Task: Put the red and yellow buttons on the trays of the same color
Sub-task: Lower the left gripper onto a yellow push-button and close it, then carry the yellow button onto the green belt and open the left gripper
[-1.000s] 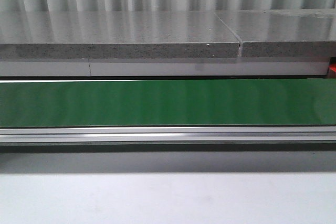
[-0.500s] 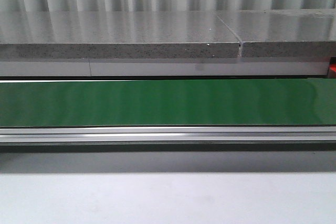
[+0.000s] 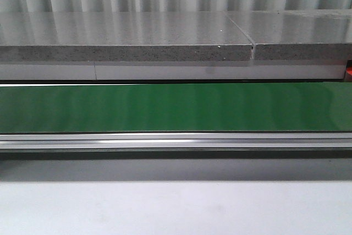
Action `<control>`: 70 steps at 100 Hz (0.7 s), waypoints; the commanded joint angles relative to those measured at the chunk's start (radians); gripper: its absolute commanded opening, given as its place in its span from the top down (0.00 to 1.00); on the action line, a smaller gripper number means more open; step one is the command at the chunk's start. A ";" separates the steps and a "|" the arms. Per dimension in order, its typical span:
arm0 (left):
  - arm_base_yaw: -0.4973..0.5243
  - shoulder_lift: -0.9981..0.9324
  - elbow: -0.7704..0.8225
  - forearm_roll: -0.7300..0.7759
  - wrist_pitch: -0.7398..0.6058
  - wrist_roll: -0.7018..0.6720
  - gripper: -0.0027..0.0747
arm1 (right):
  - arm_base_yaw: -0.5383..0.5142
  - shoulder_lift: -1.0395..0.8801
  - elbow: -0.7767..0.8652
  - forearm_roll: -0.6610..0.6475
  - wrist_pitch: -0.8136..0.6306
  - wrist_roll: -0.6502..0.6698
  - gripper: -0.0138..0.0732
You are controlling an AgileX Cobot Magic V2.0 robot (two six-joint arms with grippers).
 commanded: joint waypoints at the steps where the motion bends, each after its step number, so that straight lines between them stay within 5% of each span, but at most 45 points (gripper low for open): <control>1: -0.060 -0.034 -0.031 0.032 -0.018 0.022 0.99 | 0.003 -0.001 -0.026 0.027 -0.060 -0.012 0.92; 25: -0.175 -0.034 -0.031 0.178 -0.029 0.022 0.99 | 0.003 -0.001 -0.026 0.027 -0.060 -0.012 0.92; 70: -0.180 0.033 -0.031 0.188 -0.052 0.022 0.99 | 0.003 -0.001 -0.026 0.027 -0.060 -0.012 0.92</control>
